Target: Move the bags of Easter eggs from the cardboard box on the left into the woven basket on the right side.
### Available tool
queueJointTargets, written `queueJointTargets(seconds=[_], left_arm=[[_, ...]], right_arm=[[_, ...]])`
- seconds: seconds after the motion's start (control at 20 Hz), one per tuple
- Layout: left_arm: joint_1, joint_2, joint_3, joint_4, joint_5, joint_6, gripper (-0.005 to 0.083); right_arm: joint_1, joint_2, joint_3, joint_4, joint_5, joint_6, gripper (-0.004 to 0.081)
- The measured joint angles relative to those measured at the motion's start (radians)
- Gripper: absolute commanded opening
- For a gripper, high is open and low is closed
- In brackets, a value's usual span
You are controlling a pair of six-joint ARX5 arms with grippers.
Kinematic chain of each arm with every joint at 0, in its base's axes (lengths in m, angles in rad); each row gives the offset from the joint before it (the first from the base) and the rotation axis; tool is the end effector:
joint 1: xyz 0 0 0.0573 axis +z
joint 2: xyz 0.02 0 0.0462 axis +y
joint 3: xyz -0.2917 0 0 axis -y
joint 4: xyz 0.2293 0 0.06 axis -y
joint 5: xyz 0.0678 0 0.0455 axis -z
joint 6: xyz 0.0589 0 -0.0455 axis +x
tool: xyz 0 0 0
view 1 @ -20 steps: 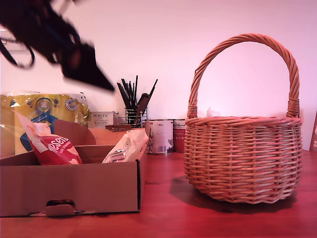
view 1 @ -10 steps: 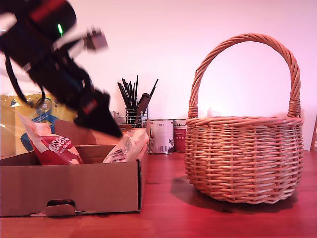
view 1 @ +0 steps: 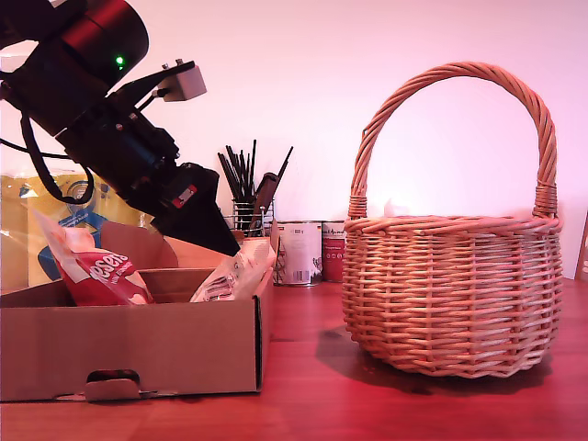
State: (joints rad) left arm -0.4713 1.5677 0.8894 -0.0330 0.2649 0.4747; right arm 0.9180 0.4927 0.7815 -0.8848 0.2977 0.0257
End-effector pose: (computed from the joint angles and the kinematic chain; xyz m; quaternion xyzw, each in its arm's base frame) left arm 0.2868 -0.1634 0.2167 0.2405 0.2573 -0.4093 0.8417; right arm 0.0553 0.0439 0.2946 -0.1560 0.2447 0.2886 0.9124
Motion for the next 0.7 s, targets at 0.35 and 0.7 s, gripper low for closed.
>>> queueJointTargets(seconds=[0.35, 0.7], left_arm=[[0.026, 0.043, 0.0, 0.086, 0.096, 0.045, 0.0792], [0.04, 0.227, 0.0, 0.183, 0.119, 0.052, 0.0792]], right_arm=[[0.0, 0.0, 0.0, -0.005, 0.0, 0.0, -0.0013], [0.0, 0.0, 0.0, -0.007, 0.0, 0.0, -0.0013]])
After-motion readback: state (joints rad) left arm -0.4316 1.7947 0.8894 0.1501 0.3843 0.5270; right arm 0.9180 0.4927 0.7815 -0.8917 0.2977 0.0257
